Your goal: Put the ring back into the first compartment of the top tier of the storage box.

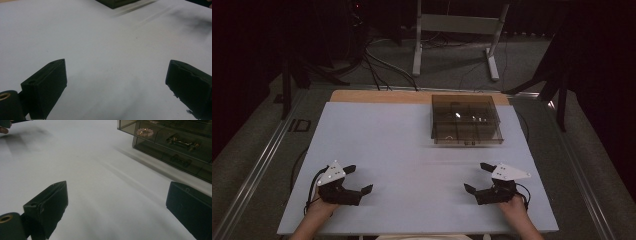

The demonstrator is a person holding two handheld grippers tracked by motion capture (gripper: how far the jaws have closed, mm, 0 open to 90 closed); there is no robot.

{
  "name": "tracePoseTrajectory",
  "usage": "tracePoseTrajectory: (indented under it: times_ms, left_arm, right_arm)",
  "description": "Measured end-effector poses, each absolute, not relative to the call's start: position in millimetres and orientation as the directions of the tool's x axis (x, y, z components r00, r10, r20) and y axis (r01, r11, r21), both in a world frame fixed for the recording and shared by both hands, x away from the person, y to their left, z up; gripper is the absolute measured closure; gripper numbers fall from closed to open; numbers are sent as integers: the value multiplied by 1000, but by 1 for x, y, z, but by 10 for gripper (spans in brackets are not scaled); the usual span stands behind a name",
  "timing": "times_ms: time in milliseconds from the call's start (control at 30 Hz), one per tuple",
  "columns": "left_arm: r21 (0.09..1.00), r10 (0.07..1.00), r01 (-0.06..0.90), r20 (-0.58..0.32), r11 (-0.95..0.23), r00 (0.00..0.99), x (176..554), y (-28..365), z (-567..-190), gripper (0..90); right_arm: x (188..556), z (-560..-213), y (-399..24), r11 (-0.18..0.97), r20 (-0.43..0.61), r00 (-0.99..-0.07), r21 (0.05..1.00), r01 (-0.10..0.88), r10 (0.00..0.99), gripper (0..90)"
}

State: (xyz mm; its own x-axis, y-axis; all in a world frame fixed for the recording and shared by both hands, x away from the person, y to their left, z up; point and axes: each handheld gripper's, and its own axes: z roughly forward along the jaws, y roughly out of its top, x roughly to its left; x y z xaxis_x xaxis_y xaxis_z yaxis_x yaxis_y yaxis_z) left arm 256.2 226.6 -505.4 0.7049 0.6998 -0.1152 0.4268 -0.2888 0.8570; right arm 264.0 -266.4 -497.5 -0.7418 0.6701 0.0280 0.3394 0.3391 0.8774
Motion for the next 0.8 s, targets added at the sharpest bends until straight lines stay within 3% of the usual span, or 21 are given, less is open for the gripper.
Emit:
tracePoseTrajectory:
  times_ms: [800]
  left_arm:
    - [873, 699, 406, -111, -272, 706, 256, 229, -507, 53]
  right_arm:
    - [265, -499, -264, 351, 26, -749, 873, 340, 662, 43]
